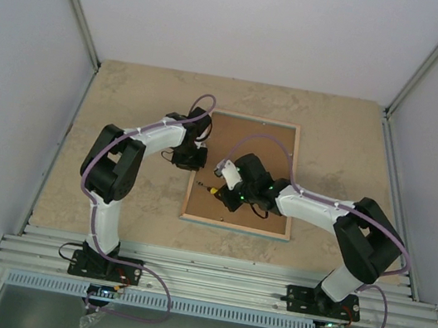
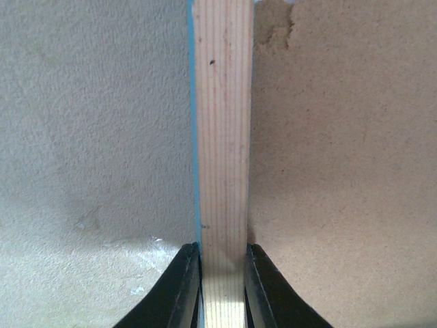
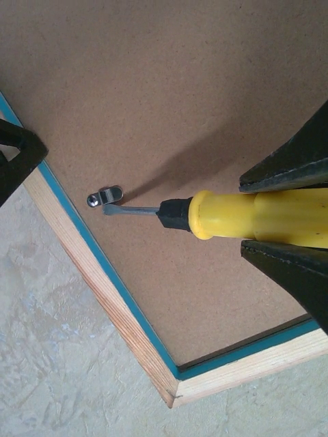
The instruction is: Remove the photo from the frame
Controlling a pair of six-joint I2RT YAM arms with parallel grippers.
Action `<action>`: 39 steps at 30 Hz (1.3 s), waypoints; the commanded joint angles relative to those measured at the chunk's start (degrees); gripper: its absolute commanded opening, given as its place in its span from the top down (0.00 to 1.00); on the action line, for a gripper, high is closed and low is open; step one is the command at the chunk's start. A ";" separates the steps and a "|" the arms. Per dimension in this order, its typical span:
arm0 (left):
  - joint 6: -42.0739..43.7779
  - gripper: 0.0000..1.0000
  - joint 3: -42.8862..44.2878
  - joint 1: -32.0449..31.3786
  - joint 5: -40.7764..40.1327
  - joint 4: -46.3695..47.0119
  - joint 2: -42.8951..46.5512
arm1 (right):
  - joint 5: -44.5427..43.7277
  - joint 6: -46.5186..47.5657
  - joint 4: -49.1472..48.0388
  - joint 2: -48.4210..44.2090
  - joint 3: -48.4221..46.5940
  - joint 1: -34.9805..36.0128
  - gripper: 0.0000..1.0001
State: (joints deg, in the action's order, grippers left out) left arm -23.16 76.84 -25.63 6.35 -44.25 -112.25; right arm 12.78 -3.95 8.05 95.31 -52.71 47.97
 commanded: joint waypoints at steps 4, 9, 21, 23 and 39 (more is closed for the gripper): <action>-0.05 1.00 -0.72 -0.35 -1.26 2.85 -3.15 | -0.21 -0.41 0.29 -0.46 0.25 -0.44 0.99; 0.13 1.00 -0.76 -0.37 -0.72 2.85 -3.15 | 0.18 -0.32 -0.66 -2.22 1.14 -0.79 1.00; 0.22 1.00 -7.62 -1.93 0.31 3.92 0.35 | -2.26 -3.11 -5.23 -7.87 5.68 -5.14 1.00; 0.12 1.00 -9.98 -2.04 0.75 4.51 1.67 | -2.89 -3.24 -5.91 -8.16 6.06 -5.33 1.00; -1.08 0.65 -7.11 -1.77 -4.05 3.69 8.43 | -4.24 -4.86 -11.20 -8.78 7.70 -6.86 0.99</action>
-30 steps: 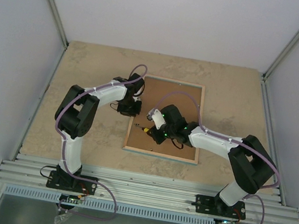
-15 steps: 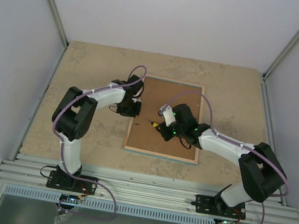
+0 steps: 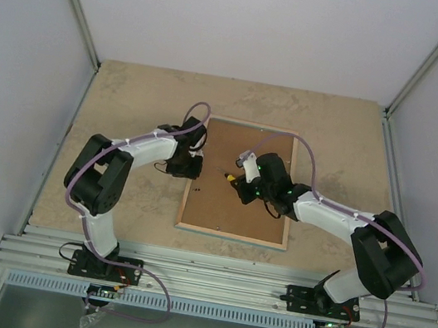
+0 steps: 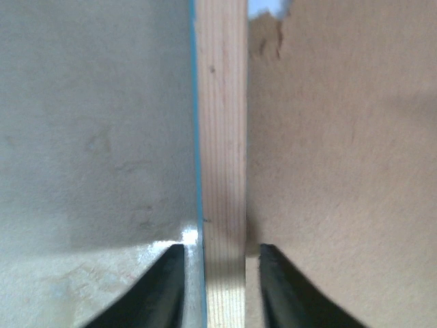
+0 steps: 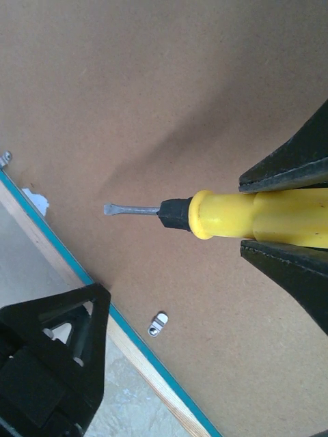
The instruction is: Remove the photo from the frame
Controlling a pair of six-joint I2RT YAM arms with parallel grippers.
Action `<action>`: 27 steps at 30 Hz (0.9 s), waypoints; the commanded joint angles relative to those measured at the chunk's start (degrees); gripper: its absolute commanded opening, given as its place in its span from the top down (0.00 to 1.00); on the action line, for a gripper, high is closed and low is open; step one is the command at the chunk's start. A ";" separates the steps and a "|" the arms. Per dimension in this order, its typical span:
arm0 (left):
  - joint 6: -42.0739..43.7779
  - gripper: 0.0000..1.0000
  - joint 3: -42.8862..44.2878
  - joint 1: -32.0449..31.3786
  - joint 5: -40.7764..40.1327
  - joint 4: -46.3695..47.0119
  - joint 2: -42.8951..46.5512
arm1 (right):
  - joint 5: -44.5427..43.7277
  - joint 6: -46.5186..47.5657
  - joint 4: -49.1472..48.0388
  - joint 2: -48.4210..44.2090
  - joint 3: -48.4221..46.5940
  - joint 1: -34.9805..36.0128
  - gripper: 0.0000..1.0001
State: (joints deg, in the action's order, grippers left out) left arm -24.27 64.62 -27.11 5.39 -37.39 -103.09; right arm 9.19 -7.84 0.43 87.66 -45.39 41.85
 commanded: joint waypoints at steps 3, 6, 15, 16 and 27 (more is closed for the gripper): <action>0.08 0.55 9.81 0.51 -5.10 -4.03 -3.83 | -0.68 -1.02 -3.49 -0.59 -0.81 -1.40 1.00; -0.02 0.50 12.92 2.15 -4.65 -4.29 -6.19 | -0.94 -0.86 -2.58 0.34 -3.04 -2.63 1.00; 0.47 0.47 15.17 4.52 -2.39 -3.80 -9.96 | -0.39 -0.01 -3.66 7.35 -9.42 -4.21 1.00; 0.53 0.47 15.28 4.60 -2.12 -3.71 -10.25 | -0.18 0.12 -3.76 8.15 -10.17 -4.18 1.00; 0.76 0.60 16.24 5.51 1.15 -2.73 -12.88 | 1.90 1.11 -4.69 16.67 -16.72 -4.40 0.99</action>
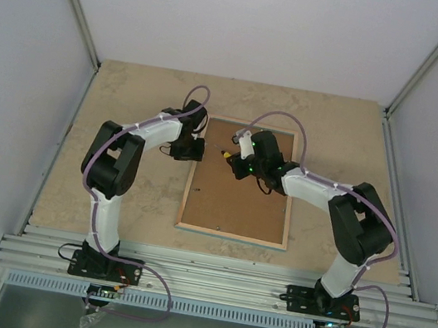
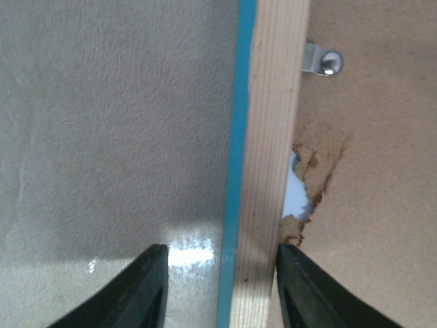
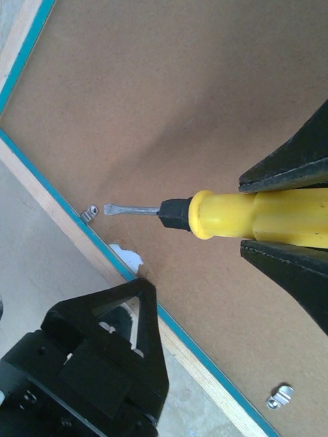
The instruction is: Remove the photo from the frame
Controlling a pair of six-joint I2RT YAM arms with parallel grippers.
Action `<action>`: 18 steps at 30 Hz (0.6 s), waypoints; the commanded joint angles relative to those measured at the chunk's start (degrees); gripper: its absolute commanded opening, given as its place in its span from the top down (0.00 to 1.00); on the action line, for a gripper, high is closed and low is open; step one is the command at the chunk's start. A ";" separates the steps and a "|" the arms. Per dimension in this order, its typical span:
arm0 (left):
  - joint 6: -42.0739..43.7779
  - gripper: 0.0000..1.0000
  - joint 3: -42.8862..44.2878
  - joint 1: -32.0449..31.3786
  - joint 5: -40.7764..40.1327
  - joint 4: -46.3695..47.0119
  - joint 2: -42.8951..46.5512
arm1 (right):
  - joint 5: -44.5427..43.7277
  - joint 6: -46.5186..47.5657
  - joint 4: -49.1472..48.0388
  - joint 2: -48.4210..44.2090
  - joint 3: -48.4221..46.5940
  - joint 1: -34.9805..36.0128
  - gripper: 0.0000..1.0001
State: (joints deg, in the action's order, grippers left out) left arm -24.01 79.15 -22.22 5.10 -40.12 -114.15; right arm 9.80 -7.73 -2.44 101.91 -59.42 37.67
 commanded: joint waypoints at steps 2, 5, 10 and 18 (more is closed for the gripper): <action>0.64 0.65 1.79 0.67 1.38 0.03 -1.95 | 2.16 1.13 -2.18 3.47 -3.34 -0.21 0.99; 0.80 0.74 1.49 0.68 1.66 0.18 -1.96 | 3.23 1.42 -2.24 5.10 -4.69 -0.23 0.99; 1.00 0.87 1.09 0.68 2.48 0.17 -2.00 | 4.42 1.44 -2.38 8.13 -7.22 -0.23 1.00; 1.33 0.94 0.69 0.68 2.27 -0.12 -1.74 | 4.70 1.86 -1.76 11.66 -10.31 -0.23 0.99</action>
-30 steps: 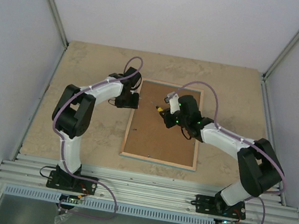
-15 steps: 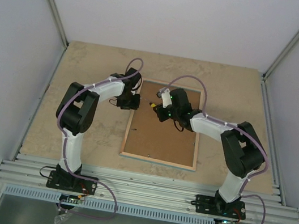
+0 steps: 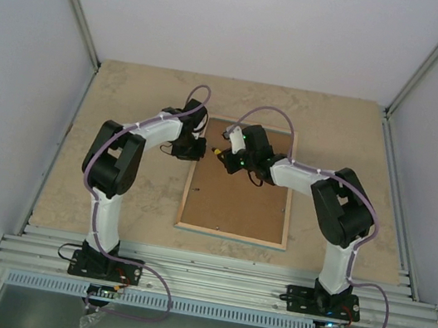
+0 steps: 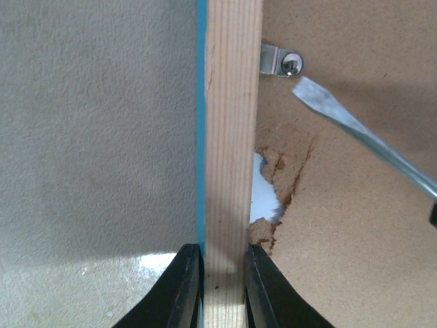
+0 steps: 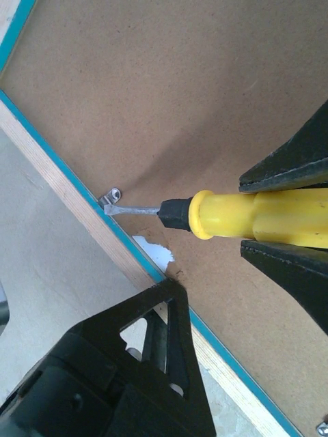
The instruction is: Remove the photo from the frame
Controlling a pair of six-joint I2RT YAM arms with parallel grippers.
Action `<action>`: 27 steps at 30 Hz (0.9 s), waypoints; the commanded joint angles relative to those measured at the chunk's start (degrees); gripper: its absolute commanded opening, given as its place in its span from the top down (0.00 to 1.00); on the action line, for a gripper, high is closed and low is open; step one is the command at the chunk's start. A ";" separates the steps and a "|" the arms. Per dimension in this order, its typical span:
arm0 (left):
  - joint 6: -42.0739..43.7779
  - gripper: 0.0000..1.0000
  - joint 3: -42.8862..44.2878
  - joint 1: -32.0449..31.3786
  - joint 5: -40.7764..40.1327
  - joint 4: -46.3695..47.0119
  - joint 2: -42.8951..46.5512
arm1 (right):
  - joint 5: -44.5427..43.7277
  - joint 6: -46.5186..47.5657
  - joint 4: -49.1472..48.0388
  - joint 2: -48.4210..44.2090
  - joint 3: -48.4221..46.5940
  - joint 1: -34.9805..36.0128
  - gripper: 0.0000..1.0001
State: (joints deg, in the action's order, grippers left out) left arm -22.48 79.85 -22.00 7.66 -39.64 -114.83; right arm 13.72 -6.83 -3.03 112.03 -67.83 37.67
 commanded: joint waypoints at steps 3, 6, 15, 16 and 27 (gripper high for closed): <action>-0.20 0.95 -0.18 0.47 -0.15 -0.61 -1.30 | 1.02 1.02 -1.06 2.18 -2.19 -0.22 0.99; -0.20 0.96 -0.27 0.47 0.02 -0.70 -1.48 | 1.10 1.02 -0.89 2.89 -2.47 -0.23 0.99; -0.12 0.99 -0.40 0.39 0.43 -0.70 -1.45 | 0.61 0.18 -1.52 4.52 -2.98 -0.23 0.99; -0.15 1.00 -0.40 0.38 0.44 -0.73 -1.45 | 0.39 -0.04 -1.69 4.80 -3.07 -0.19 1.00; -0.15 1.00 -0.48 0.29 0.18 -1.06 -1.55 | -5.48 -4.26 -3.18 4.71 -2.47 -0.96 1.00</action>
State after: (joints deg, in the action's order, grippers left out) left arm -22.31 79.85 -21.96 7.57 -39.46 -114.83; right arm 13.93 -8.47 -4.86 115.81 -69.71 37.69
